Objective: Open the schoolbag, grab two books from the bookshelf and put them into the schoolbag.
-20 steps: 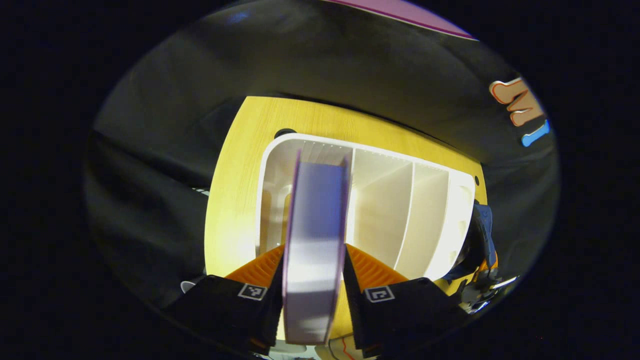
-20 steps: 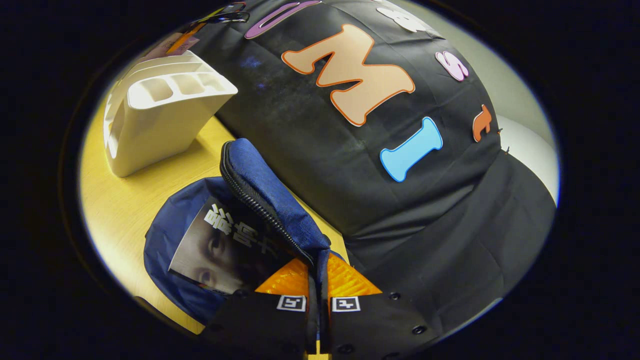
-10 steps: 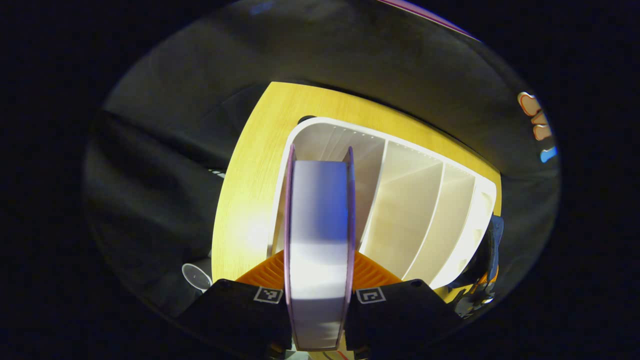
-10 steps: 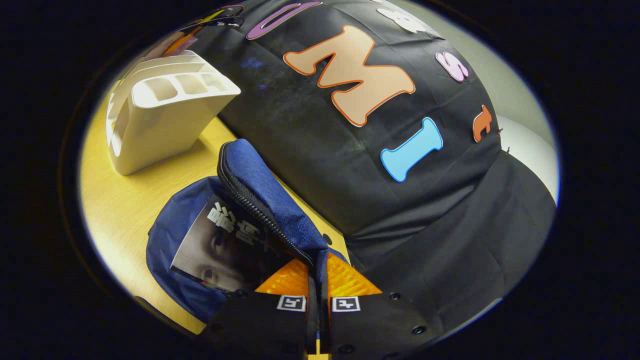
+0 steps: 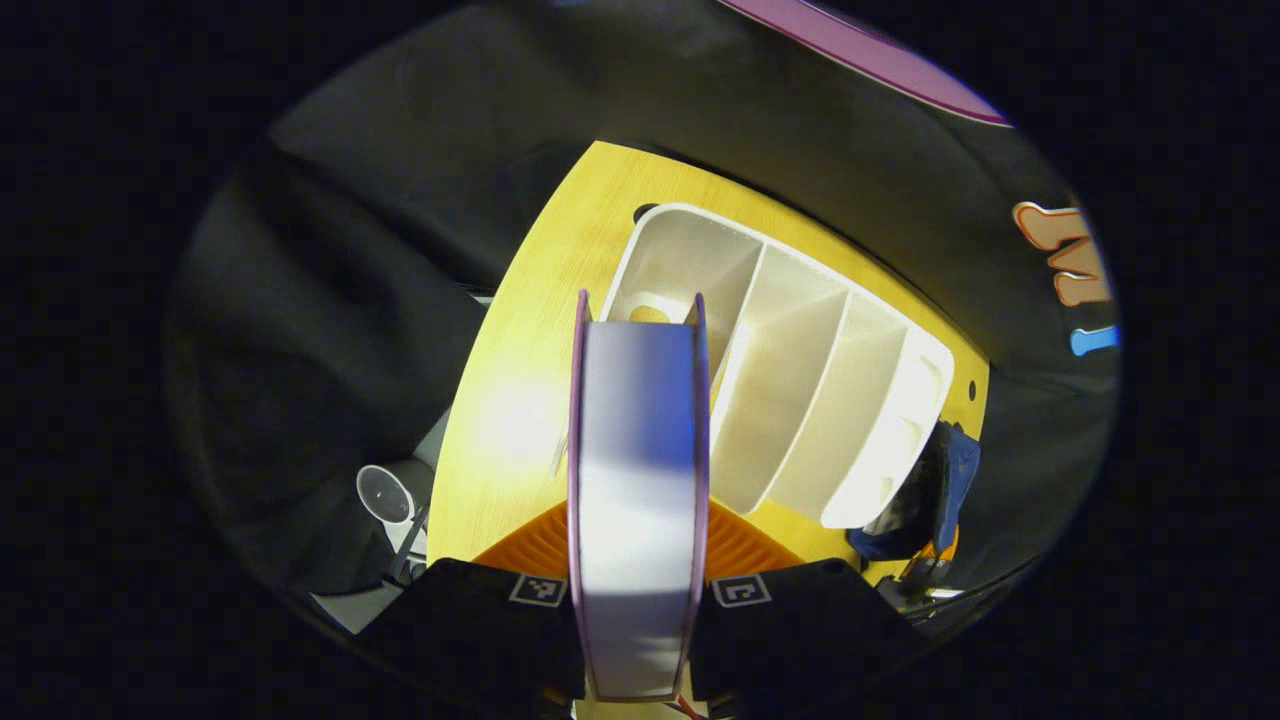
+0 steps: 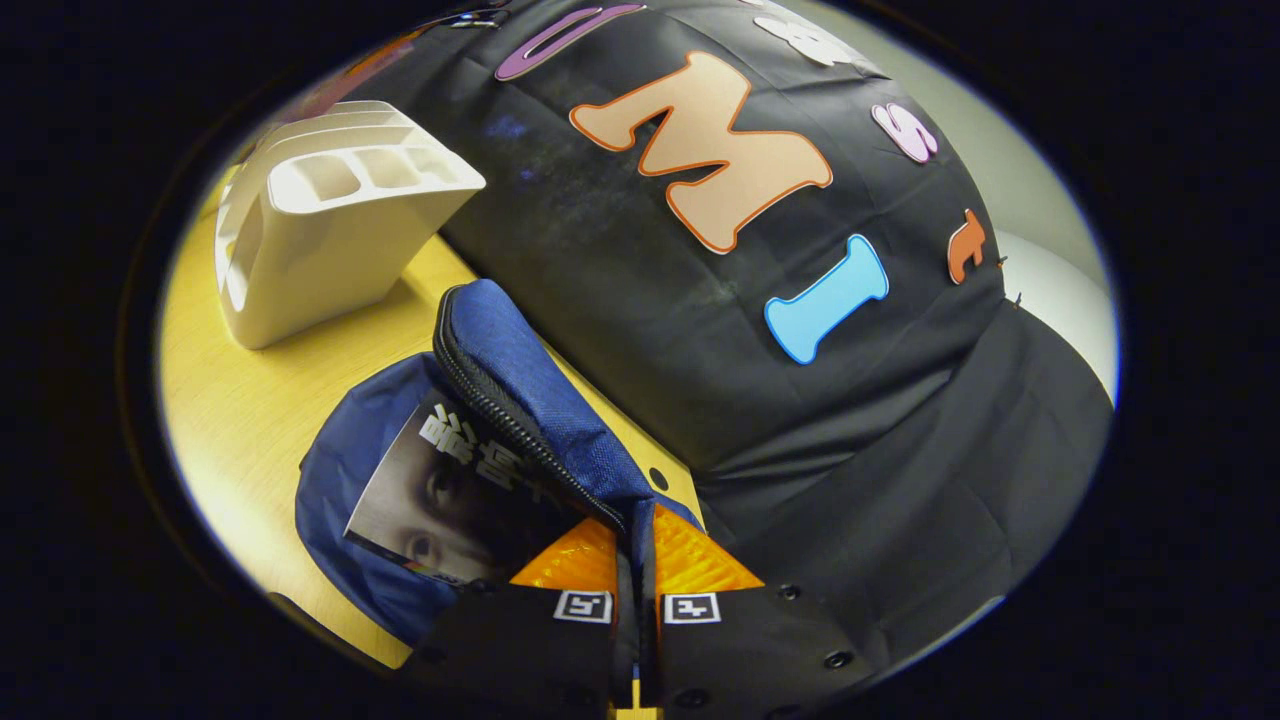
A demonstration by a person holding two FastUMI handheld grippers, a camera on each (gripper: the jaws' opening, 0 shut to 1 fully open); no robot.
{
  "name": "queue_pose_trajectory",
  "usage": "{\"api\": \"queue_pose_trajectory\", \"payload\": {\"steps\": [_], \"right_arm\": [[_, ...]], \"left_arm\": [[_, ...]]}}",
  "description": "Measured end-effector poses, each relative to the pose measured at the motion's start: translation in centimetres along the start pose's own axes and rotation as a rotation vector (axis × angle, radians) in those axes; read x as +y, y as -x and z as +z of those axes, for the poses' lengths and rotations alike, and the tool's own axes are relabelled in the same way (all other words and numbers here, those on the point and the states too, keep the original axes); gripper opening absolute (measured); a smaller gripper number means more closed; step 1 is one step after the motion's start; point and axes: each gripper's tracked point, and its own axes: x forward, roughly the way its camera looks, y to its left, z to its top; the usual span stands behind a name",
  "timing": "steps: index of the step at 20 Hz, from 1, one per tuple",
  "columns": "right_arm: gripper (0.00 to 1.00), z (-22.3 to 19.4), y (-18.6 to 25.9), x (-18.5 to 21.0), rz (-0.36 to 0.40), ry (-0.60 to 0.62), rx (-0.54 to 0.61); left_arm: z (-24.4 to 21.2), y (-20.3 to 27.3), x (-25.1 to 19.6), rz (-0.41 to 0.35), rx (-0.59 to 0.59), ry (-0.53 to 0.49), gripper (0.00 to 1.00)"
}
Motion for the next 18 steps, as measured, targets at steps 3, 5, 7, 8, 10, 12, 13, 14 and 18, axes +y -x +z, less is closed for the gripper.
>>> {"api": "queue_pose_trajectory", "payload": {"steps": [3, 5, 7, 8, 10, 12, 13, 14, 18], "right_arm": [[0.05, 0.1, -0.1, 0.2, 0.004, -0.003, -0.003], [0.05, 0.1, -0.2, 0.3, 0.009, -0.003, -0.005], [0.05, 0.1, 0.0, 0.4, 0.014, -0.001, -0.009], [0.05, 0.2, 0.0, 0.3, 0.015, -0.001, -0.010], [0.05, 0.1, 0.1, 0.2, 0.017, -0.002, -0.011], [0.05, 0.0, 0.2, 0.3, 0.020, 0.000, -0.012], [0.05, 0.2, 0.1, 0.3, 0.022, 0.000, -0.013], [0.05, 0.1, 0.1, 0.3, 0.024, -0.002, -0.013], [0.05, 0.0, 0.0, 0.3, 0.023, -0.031, -0.006]], "left_arm": [[-1.0, 3.4, -0.5, -0.021, -0.031, -0.001, 0.38], [-1.7, 5.2, -1.1, -0.038, -0.059, -0.022, 0.38], [-2.5, 7.0, -1.9, -0.058, -0.076, -0.037, 0.38], [-2.9, 7.7, -2.4, -0.072, -0.086, -0.048, 0.38], [-3.6, 9.0, -4.2, -0.110, -0.105, -0.078, 0.38], [-4.4, 9.9, -7.1, -0.175, -0.116, -0.111, 0.38], [-4.8, 10.1, -8.8, -0.214, -0.118, -0.125, 0.38], [-5.2, 10.2, -10.6, -0.258, -0.119, -0.134, 0.38], [-6.4, 8.7, -16.1, -0.415, -0.096, -0.194, 0.38]]}}
